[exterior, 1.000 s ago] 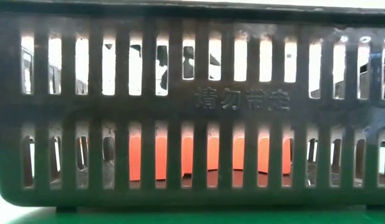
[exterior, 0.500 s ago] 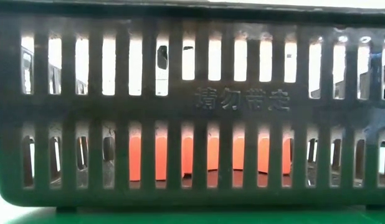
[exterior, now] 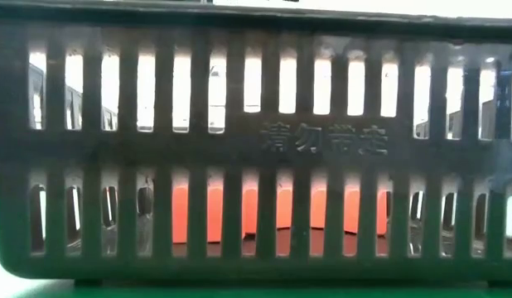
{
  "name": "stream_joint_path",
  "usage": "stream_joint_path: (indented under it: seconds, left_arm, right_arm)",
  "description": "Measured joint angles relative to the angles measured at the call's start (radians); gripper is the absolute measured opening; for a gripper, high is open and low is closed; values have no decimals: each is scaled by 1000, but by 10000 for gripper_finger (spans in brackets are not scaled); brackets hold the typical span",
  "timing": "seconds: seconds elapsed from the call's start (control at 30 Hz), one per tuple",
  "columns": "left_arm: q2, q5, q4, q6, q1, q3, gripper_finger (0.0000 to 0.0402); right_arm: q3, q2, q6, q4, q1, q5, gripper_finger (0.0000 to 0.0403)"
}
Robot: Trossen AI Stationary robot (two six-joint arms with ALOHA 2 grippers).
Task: Sort & place blocks by color
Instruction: Put the red block into the black bin
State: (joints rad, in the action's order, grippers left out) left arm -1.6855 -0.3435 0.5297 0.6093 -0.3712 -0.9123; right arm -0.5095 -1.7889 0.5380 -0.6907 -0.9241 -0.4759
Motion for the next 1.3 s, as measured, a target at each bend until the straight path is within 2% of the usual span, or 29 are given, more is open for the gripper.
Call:
stream_joint_path:
  seconds: [0.1, 0.3, 0.57, 0.7, 0.93, 1.03, 1.2, 1.3]
  left_arm:
    - [0, 0, -1, 28, -16, 0, 182]
    - [0, 1, -2, 109, -36, 0, 182]
    - [0, 2, -1, 257, -37, 0, 182]
    - [0, 2, -1, 213, -37, 0, 182]
    - [0, 2, 17, 177, -24, 0, 182]
    - [0, 2, 16, 177, -19, 0, 182]
    - [0, 2, 18, 178, -4, 0, 182]
    - [0, 2, 18, 168, 10, 0, 182]
  right_arm:
    - [1, 0, 49, 0, 0, 7, 116]
    - [1, 26, 48, 2, 6, -18, 117]
    - [3, 226, -296, 1, 76, -191, 117]
    - [3, 279, -405, -72, 153, -225, 117]
    - [-12, 254, -537, -217, 305, -227, 117]
    - [-38, 253, -585, -211, 353, -210, 117]
    - [-109, 255, -636, -182, 421, -101, 117]
    - [-150, 254, -647, -125, 447, -96, 117]
